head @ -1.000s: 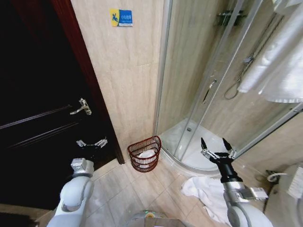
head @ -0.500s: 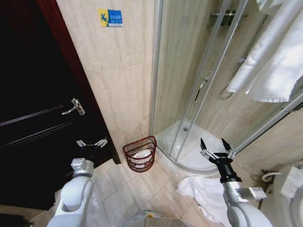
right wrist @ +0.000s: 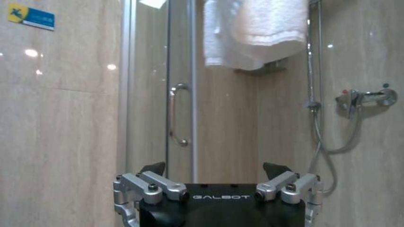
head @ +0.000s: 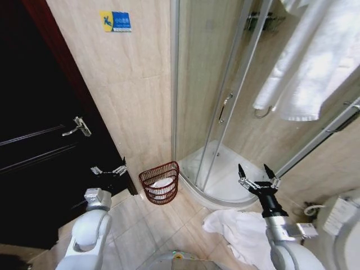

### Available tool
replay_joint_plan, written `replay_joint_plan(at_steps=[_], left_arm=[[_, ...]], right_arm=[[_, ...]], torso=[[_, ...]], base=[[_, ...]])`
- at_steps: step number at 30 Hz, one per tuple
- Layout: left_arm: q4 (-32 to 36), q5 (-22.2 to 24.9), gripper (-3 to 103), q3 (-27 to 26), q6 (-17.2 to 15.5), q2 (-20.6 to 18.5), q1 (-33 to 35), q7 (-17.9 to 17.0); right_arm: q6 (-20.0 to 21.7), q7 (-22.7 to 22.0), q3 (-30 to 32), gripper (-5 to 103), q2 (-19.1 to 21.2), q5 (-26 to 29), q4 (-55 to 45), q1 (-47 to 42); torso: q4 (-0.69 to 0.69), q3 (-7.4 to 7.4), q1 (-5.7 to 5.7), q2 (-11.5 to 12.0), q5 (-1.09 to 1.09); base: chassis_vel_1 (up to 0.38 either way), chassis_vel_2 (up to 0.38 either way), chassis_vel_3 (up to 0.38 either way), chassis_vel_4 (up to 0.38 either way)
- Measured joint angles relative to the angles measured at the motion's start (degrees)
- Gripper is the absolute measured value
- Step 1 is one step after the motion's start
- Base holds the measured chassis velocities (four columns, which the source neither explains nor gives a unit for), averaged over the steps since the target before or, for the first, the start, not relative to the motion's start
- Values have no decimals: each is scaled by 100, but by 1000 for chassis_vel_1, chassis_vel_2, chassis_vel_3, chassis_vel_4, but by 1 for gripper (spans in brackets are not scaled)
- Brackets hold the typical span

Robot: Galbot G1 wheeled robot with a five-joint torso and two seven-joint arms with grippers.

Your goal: Discard the used towel into the hamper.

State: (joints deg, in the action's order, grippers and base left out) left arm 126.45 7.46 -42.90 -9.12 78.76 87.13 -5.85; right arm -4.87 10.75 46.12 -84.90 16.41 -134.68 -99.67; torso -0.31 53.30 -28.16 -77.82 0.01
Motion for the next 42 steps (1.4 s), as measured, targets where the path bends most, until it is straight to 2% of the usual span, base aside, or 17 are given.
replay_joint_plan(at_steps=[22,42], left_arm=[[0,0,100,0,0,0,0,0],[0,0,100,-1,0,0,0,0]], right_arm=[[-87,-16,19,100,5,24,45,-24],[-79,-5,37,100,4,43,6,-47]], torso=[[1,0,0,0,0],[0,0,0,0,-1]], base=[[-101,-106,99,105],[-28,-35,31,30]])
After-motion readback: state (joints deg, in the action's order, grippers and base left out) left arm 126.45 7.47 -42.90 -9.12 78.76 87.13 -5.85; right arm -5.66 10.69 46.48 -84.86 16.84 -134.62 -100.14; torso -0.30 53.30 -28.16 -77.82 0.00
